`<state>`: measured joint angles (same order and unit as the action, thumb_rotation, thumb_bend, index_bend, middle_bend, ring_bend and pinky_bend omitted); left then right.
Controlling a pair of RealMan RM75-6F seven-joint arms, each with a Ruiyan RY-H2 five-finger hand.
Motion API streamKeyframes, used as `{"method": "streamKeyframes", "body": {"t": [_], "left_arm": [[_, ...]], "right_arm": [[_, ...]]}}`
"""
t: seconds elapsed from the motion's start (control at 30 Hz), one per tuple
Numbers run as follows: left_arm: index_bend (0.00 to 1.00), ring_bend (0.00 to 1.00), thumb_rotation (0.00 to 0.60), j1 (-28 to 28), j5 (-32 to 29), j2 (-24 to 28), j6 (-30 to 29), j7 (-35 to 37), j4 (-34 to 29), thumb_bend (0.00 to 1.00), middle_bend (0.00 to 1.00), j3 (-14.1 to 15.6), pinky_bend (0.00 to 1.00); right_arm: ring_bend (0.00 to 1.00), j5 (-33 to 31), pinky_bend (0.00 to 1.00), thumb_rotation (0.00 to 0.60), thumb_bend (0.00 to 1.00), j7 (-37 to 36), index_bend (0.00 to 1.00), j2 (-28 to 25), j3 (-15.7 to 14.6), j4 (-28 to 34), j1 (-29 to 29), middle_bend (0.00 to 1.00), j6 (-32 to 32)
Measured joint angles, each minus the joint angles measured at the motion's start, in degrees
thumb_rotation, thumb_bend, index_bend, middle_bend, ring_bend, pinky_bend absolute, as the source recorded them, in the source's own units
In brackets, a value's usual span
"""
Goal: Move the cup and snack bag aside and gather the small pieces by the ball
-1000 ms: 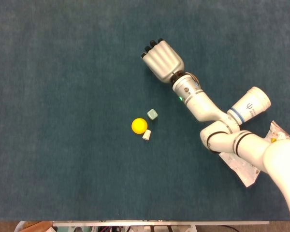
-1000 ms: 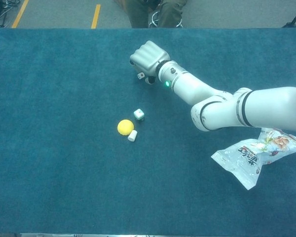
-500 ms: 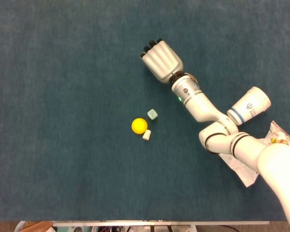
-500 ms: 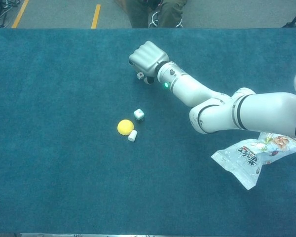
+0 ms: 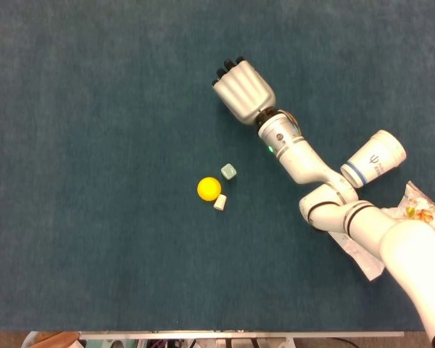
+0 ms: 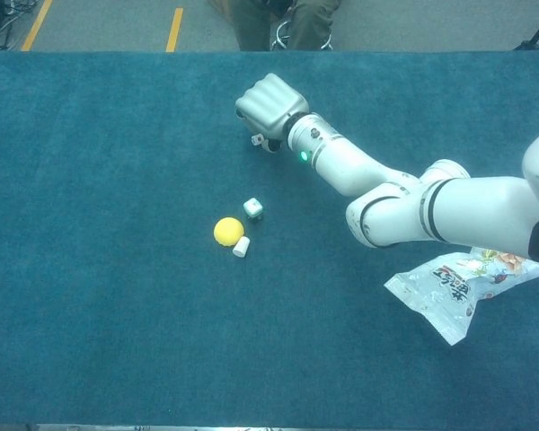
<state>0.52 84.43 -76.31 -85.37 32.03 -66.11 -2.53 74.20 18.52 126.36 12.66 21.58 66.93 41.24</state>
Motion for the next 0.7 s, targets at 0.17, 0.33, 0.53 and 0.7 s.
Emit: {"method": "streamKeyframes", "body": {"t": [0.17, 0.33, 0.53, 0.7], "left_arm": [[0.55, 0.34, 0.6, 0.0, -0.08, 0.01, 0.06, 0.06, -0.04, 0.31, 0.5, -0.04, 0.5], [0.55, 0.34, 0.6, -0.16, -0.04, -0.09, -0.06, 0.2, 0.15, 0.31, 0.5, 0.06, 0.5], [0.55, 0.34, 0.6, -0.15, -0.12, -0.18, 0.11, 0.49, 0.43, 0.31, 0.5, 0.03, 0.5], [0.55, 0.34, 0.6, -0.08, -0.12, -0.19, 0.13, 0.51, 0.49, 0.31, 0.5, -0.05, 0.5]], "right_arm": [[0.3, 0.56, 0.41, 0.6, 0.25, -0.53, 0.54, 0.23, -0.09, -0.52, -0.06, 0.44, -0.2], [0.3, 0.82, 0.41, 0.6, 0.25, -0.78, 0.54, 0.63, 0.09, -1.16, 0.07, 0.44, -0.31], [0.31, 1.16, 0.41, 0.6, 0.26, -1.06, 0.6, 1.06, 0.3, -1.86, 0.09, 0.44, 0.2], [0.31, 1.54, 0.41, 0.6, 0.26, -1.81, 0.62, 0.97, 0.43, -1.86, 0.05, 0.45, 1.04]]}}
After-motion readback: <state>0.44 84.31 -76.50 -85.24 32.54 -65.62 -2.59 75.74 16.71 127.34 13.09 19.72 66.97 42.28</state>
